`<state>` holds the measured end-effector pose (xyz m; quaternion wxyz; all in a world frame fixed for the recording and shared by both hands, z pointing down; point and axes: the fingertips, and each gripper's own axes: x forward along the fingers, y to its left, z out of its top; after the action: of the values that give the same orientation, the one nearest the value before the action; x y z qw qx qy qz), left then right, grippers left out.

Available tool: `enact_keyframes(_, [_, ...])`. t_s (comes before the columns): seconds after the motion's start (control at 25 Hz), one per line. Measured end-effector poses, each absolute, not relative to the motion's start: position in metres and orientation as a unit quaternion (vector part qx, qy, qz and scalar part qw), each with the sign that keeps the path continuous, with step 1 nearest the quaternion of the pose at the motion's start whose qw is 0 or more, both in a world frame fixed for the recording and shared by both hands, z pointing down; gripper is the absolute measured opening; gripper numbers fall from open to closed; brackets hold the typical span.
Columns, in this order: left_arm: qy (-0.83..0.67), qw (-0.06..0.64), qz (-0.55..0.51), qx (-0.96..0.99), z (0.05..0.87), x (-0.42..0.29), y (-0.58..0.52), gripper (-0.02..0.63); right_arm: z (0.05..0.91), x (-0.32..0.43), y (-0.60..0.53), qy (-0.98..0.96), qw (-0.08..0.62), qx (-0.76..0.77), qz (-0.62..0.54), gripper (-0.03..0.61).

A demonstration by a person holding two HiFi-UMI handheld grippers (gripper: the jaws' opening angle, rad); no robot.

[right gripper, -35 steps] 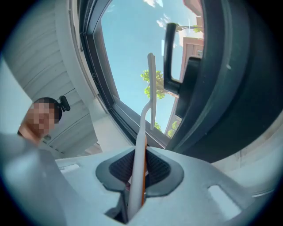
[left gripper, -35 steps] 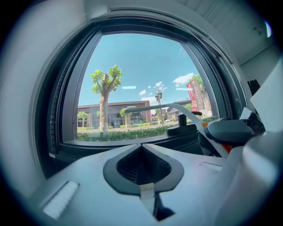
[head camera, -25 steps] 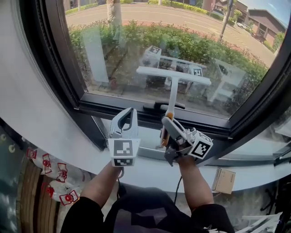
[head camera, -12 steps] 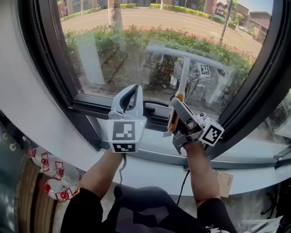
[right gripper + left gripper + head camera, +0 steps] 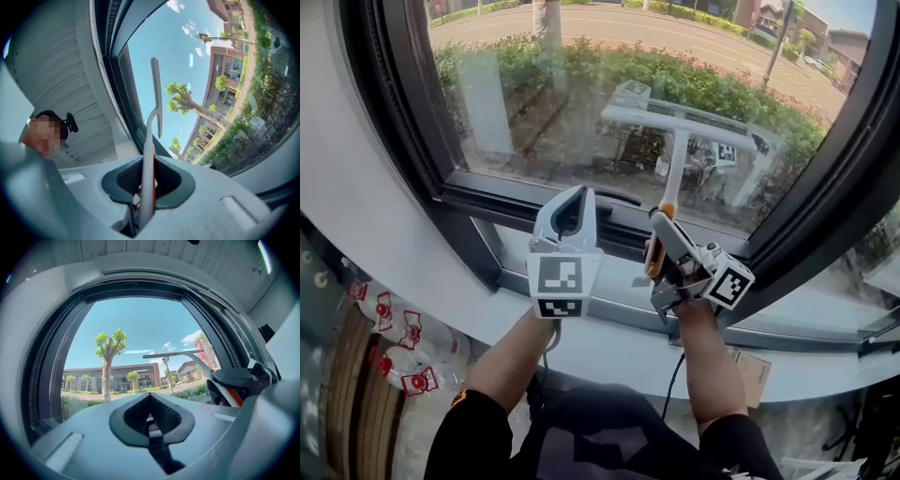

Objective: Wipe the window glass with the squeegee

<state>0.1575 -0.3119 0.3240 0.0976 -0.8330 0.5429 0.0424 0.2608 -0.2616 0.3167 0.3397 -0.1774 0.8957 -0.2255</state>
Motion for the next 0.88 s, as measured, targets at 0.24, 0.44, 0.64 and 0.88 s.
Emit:
enact_keyframes(0.24, [0.546, 0.059, 0.018, -0.835, 0.378, 0.161, -0.304, 0.018, 0.36, 0.265, -0.253, 0.886, 0.336, -0.189, -0.257, 0.049])
enact_keyframes(0.44, [0.548, 0.042, -0.006, -0.835, 0.415, 0.159, -0.296, 0.018, 0.396, 0.271, -0.245, 0.879, 0.325, -0.207, -0.281, 0.049])
enact_keyframes(0.64, [0.554, 0.02, -0.028, -0.832, 0.445, 0.157, -0.293, 0.018, 0.431, 0.277, -0.24, 0.868, 0.318, -0.221, -0.31, 0.049])
enact_keyframes(0.88, [0.547, 0.01, -0.034, -0.836, 0.459, 0.16, -0.29, 0.018, 0.446, 0.275, -0.238, 0.864, 0.314, -0.225, -0.322, 0.048])
